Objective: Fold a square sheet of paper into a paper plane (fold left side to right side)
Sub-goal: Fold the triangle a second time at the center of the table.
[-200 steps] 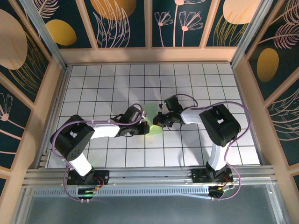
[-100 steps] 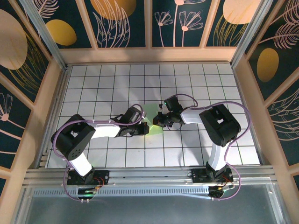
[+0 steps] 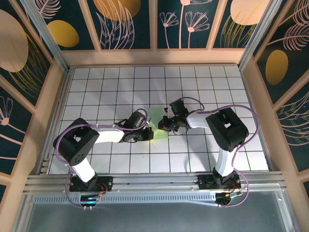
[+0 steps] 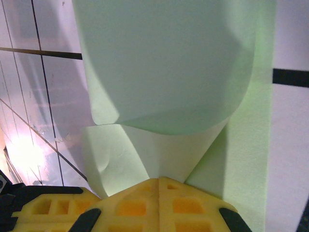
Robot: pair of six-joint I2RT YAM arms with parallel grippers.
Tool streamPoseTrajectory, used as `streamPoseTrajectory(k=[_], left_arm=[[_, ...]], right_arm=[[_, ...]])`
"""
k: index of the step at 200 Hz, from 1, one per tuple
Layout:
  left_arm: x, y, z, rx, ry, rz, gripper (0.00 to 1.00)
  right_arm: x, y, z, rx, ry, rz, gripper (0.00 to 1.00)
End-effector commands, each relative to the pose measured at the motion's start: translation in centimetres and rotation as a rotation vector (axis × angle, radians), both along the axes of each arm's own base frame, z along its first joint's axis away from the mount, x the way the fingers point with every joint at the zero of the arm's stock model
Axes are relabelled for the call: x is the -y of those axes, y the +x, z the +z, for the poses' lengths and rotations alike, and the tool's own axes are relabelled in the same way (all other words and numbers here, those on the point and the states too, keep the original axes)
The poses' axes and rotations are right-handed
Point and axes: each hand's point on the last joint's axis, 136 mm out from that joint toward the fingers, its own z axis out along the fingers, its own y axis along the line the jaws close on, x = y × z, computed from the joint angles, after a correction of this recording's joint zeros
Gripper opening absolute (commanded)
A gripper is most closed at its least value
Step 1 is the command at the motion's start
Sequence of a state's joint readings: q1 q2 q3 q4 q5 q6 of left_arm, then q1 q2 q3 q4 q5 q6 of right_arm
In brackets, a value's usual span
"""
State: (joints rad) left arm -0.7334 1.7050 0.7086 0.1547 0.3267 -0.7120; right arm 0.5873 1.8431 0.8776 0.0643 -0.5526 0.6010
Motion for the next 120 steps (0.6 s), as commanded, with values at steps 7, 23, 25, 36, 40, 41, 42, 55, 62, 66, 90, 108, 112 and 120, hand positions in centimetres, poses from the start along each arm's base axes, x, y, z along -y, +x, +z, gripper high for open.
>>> streamPoseTrajectory(k=[7,23,25,36,40,41,42,55,62,66,90,108,112,120], left_arm=[[-1.3,-1.2,-2.6,-0.050,0.084,-0.001,0.02],[-1.4,-1.4,-2.9,-0.054,0.095,-0.004,0.01],[-1.5,-1.5,-3.0,-0.056,0.096,-0.003,0.01],[-1.5,-1.5,-3.0,-0.057,0.099,-0.004,0.01],[-1.5,-1.6,-3.1,-0.056,0.101,-0.004,0.00],[-1.5,-1.6,-3.1,-0.056,0.101,-0.004,0.00],[-1.5,-1.6,-3.1,-0.055,0.102,-0.005,0.00],[-1.6,-1.6,-3.1,-0.054,0.108,-0.005,0.00],[-1.6,-1.6,-3.2,-0.053,0.112,-0.004,0.00],[-1.7,-1.6,-3.2,-0.053,0.114,-0.002,0.00],[-1.7,-1.5,-3.1,-0.047,0.117,-0.003,0.00],[-1.7,-1.5,-3.2,-0.047,0.121,-0.002,0.00],[-1.8,-1.5,-3.2,-0.048,0.122,-0.002,0.00],[-1.7,-1.6,-3.2,-0.048,0.122,-0.005,0.00]], right_arm=[[0.5,-1.2,-2.0,-0.046,-0.068,0.026,0.00],[-0.1,-0.5,-0.5,-0.007,-0.038,0.028,0.00],[-0.2,-0.4,-0.3,-0.001,-0.033,0.029,0.00],[-0.5,0.3,1.2,0.040,-0.005,0.028,0.00],[-0.7,0.5,1.6,0.054,0.002,0.029,0.00],[-0.7,0.6,1.7,0.057,0.004,0.029,0.00],[-0.7,0.6,1.8,0.060,0.006,0.029,0.00],[-0.9,1.1,3.0,0.100,0.020,0.029,0.00],[-0.9,1.1,3.4,0.115,0.027,0.029,0.00],[-0.9,1.2,3.7,0.126,0.032,0.030,0.00],[-1.0,0.6,4.0,0.140,0.047,0.032,0.00],[-1.2,-0.1,3.3,0.130,0.045,0.037,0.00],[-1.3,-0.2,3.2,0.128,0.044,0.038,0.00],[-1.4,-0.3,2.8,0.121,0.041,0.039,0.00]])
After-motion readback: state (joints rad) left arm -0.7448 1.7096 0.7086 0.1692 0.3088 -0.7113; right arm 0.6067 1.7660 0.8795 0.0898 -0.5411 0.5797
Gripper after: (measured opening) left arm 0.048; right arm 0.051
